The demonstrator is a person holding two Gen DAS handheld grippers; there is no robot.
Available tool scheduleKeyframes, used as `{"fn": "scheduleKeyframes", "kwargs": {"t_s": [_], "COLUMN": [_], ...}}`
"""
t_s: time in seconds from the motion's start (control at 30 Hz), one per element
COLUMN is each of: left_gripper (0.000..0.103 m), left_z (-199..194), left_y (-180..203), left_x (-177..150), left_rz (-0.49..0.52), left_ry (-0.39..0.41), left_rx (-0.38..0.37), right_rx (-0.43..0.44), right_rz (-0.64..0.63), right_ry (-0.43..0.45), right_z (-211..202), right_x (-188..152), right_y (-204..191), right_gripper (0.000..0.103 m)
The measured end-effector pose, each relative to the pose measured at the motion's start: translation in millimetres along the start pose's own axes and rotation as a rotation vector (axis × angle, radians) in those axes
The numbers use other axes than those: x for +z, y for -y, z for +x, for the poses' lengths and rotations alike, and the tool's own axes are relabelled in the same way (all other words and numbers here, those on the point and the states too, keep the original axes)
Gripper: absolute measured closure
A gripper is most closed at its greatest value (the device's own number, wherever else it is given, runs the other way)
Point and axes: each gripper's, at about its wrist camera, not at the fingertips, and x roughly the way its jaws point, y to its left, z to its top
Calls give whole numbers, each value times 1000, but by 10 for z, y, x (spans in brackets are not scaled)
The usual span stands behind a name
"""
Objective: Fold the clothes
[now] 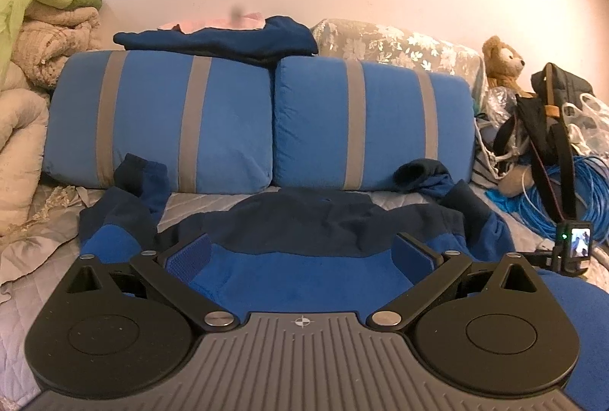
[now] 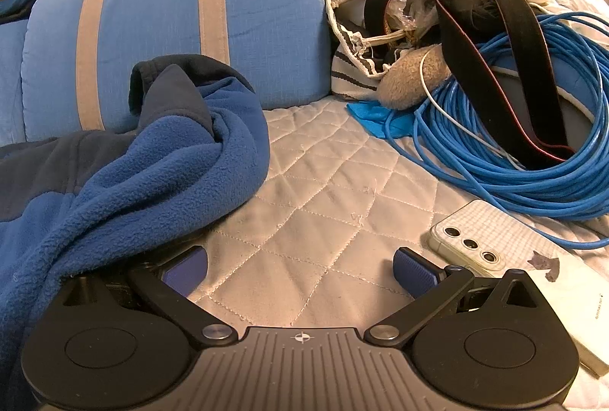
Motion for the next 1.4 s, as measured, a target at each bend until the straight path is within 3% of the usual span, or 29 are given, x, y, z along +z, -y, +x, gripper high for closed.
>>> {"fn": "scheduleKeyframes", "kwargs": {"t_s": [0.37, 0.7, 0.87, 1.03, 1.17, 1.37, 1.4], "left_gripper": [0, 0, 0, 0, 0, 0, 0], "left_z": [9, 26, 8, 6, 22, 54, 64], "left_y": [92, 175, 187, 129, 126, 150, 151], "left_x": [53, 60, 52, 48, 52, 50, 53], "left_rz": [-4, 22, 36, 13, 7, 21, 21], "left_ry": [-21, -46, -49, -43, -44, -49, -52], "left_rx": [16, 31, 39, 27, 21, 28, 28], "right_rx": [3, -3, -7, -49, -2, 141, 151], "right_rz": [2, -9, -15, -71, -155, -219, -221], "right_ry": [1, -55, -130, -17, -5, 0, -7], "right_z": [11, 54, -1, -280, -353, -198, -145], "right_x": [-8, 78, 418, 906, 1193, 1362, 1373], "right_y": [-2, -12, 55, -10, -228, -569, -615], "right_gripper": [0, 0, 1, 1, 10, 18, 24]}}
